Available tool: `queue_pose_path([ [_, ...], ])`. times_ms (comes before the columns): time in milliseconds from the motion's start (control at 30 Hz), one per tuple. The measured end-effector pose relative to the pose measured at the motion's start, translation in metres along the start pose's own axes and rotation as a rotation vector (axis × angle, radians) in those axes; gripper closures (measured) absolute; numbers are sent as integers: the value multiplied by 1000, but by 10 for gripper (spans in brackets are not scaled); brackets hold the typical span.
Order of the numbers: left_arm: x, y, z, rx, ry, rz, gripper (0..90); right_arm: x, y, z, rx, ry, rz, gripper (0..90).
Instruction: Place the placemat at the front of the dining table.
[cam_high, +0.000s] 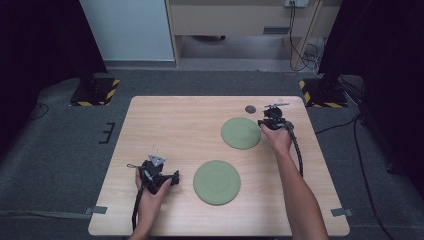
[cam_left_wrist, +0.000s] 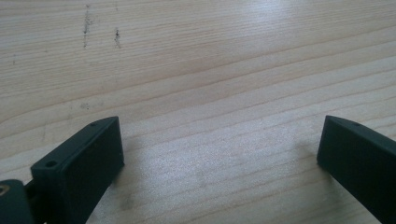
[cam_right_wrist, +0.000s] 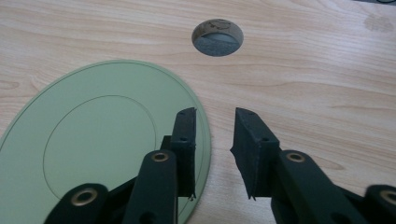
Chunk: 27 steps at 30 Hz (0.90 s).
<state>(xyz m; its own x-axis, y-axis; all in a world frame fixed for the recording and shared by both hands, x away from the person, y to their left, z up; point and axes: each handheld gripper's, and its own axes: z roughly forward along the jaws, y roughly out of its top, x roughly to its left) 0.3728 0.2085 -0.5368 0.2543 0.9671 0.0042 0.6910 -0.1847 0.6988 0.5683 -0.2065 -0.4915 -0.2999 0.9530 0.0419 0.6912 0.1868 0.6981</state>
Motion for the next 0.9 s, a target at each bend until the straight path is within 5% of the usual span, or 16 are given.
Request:
queue_pose_path([
  [200, 0, 0, 0, 1, -1, -1, 0, -3, 2, -4, -16, -34, 19, 433],
  [467, 0, 0, 0, 1, 0, -1, 0, -7, 4, -9, -23, -31, 59, 249],
  [900, 0, 0, 0, 0, 1, 0, 0, -11, 6, -16, -36, 13, 79, 98],
])
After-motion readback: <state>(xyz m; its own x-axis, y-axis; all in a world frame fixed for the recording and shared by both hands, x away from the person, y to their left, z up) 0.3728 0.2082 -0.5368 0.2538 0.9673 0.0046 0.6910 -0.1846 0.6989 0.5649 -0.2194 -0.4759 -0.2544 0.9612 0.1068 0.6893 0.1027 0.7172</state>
